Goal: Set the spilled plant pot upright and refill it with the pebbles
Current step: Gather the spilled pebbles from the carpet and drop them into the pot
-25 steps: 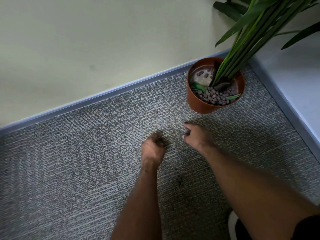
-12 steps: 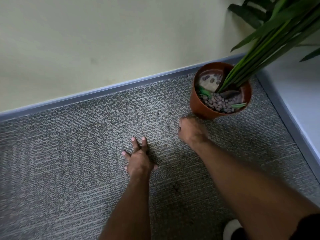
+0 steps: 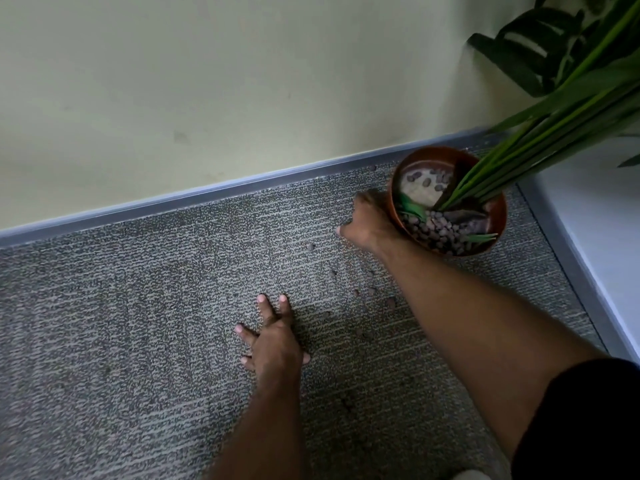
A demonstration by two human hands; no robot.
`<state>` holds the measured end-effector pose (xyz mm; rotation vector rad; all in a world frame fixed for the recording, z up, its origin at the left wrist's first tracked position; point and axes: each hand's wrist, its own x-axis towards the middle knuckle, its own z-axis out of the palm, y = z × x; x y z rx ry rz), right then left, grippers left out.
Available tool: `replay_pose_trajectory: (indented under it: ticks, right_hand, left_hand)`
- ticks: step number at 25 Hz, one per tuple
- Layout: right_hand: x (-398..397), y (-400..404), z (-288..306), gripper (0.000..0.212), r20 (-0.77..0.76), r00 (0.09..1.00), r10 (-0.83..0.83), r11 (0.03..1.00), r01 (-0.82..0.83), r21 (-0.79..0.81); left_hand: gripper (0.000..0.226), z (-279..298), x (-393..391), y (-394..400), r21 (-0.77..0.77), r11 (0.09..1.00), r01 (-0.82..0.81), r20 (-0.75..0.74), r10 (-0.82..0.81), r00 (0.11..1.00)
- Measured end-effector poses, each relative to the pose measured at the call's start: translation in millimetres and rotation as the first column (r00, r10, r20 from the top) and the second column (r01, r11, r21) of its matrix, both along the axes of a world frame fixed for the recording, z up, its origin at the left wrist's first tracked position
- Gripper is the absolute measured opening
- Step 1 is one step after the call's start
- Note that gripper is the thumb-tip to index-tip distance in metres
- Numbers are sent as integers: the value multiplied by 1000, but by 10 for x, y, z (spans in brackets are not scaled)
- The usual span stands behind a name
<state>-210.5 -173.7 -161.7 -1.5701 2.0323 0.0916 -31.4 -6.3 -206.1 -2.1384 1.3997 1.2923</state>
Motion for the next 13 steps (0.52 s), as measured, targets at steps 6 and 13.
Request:
replay_pose_trajectory:
  ticks: [6, 13]
  right_hand:
    - [62, -331, -44, 110, 38, 995, -91, 993, 88, 84]
    - [27, -567, -137, 114, 30, 981, -190, 979, 187, 77]
  left_hand:
    - [125, -34, 12, 26, -22, 999, 32, 9, -32, 999]
    - [124, -46, 16, 9, -7, 999, 42, 5, -42, 999]
